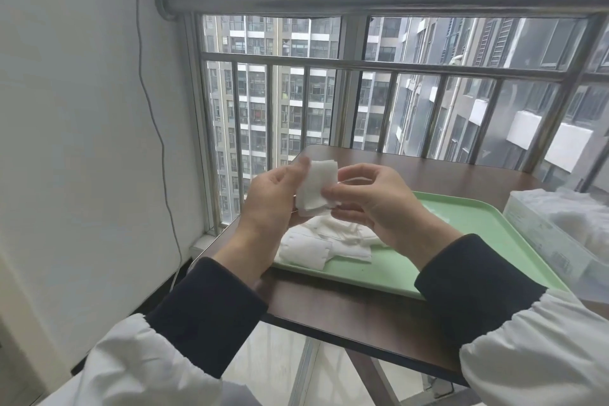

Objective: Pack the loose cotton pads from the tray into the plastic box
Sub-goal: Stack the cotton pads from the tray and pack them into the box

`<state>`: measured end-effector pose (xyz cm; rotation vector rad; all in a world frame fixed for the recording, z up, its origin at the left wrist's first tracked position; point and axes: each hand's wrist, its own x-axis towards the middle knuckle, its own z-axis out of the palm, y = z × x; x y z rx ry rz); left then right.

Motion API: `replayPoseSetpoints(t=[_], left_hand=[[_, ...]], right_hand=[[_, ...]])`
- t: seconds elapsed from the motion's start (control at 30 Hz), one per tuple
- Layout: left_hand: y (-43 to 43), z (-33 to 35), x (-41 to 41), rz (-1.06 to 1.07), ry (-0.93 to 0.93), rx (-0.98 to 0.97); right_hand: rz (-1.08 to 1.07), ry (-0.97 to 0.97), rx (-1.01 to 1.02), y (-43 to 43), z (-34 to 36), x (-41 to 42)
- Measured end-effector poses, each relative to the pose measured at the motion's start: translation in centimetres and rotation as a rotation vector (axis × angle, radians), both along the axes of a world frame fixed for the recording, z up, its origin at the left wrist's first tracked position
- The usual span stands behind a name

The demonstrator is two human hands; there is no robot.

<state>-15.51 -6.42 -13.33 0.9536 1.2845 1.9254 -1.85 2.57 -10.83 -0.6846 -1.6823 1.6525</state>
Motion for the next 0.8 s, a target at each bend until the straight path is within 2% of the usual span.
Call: replayPoseSetpoints(t=[0.1, 0.23, 0.33, 0.4, 0.5, 0.8], left_hand=[[-0.2, -0.2, -0.8, 0.065, 0.162, -0.014], [-0.4, -0.6, -2.9, 0.193, 0.061, -0.031], [-0.2, -1.3, -4.0, 0.236, -0.048, -0.061], [0.0, -1.8, -4.2, 0.236, -0.099, -0.072], [0.1, -2.0, -4.1, 0.228, -0.137, -0.06], [0.2, -1.9, -3.8, 0.229, -0.142, -0.056]], right_hand=[[-0.06, -0.145, 0.185, 0.0, 0.2, -0.2], [-0.148, -0.424, 0.64, 0.9, 0.8, -1.1], [-0.015, -0.58, 0.917, 1.3, 1.1, -2.0], [0.136, -0.716, 1.014, 1.2, 1.2, -2.6], [0.2, -0.88, 1.135, 1.4, 0.7, -3.3], [0.129, -0.791, 1.245, 2.0, -0.5, -3.6]])
